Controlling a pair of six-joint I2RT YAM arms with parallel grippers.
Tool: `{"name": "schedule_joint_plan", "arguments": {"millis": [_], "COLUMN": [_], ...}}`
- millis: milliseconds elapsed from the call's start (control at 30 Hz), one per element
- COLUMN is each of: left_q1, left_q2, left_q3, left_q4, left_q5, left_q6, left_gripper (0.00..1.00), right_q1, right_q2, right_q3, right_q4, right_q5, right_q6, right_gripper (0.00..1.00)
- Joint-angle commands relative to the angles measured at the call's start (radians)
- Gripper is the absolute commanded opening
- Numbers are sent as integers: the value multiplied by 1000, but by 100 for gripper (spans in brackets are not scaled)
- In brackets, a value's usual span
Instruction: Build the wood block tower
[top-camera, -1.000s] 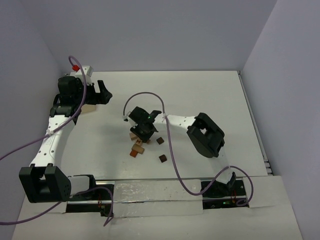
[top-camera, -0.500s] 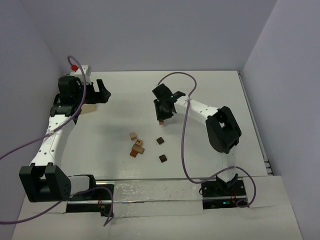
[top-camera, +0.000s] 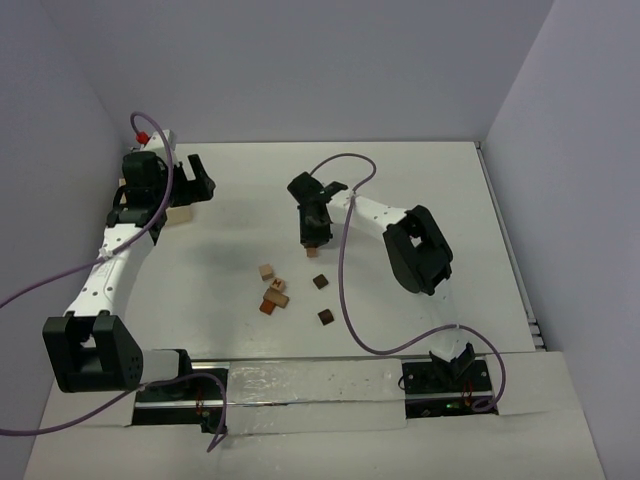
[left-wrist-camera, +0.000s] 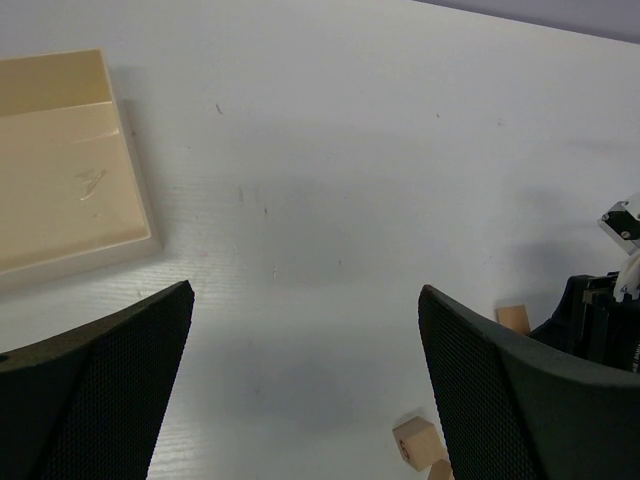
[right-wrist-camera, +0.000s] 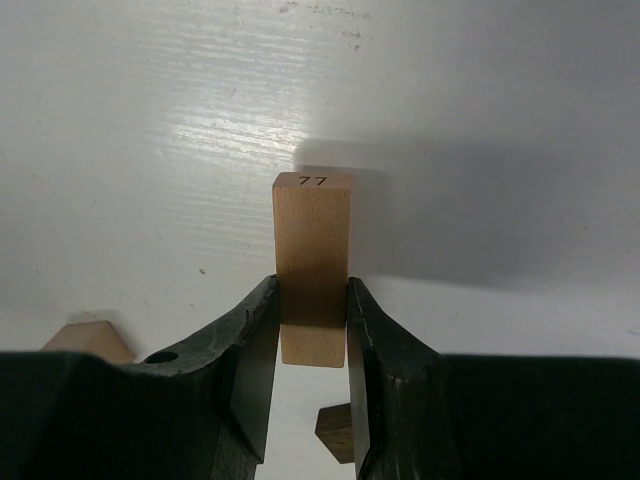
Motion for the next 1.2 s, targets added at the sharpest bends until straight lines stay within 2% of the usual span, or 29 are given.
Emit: {"name": "schedule_joint_plan", "arguments": {"millis": [0, 167, 567, 600, 633, 667, 800, 833, 933, 1167], "left_q1": [7, 7, 7, 7, 7, 7, 5, 7, 7, 7], "left_q2": [0, 19, 35, 36, 33, 33, 41, 42, 30, -16], "left_q3": [-1, 11, 23, 23, 23, 23, 43, 46, 58, 104], "left_q4": [64, 48, 38, 38, 38, 37, 7, -1, -32, -98], "left_q5": [-7, -28, -47, -50, -50, -48, -9, 0, 39, 191], "left_q6": [-14, -4, -4, -3, -1, 0, 37, 48, 83, 145], "left_gripper": [99, 99, 99, 99, 99, 99, 99, 99, 99, 99], "right_q1": [9, 14, 25, 26, 28, 28, 32, 32, 46, 44], "right_q2": [34, 60, 77, 77, 76, 76, 62, 55, -61, -346], "right_q3": [56, 53, 39, 34, 32, 28, 12, 7, -9, 38], "right_q4": [-14, -15, -12, -11, -9, -6, 3, 3, 21, 8], "right_q5": [29, 39, 22, 22, 22, 22, 10, 3, -8, 82], "right_q6": [40, 54, 70, 71, 73, 71, 76, 74, 62, -123], "right_gripper": [5, 5, 22, 28, 40, 40, 73, 78, 98, 100]}}
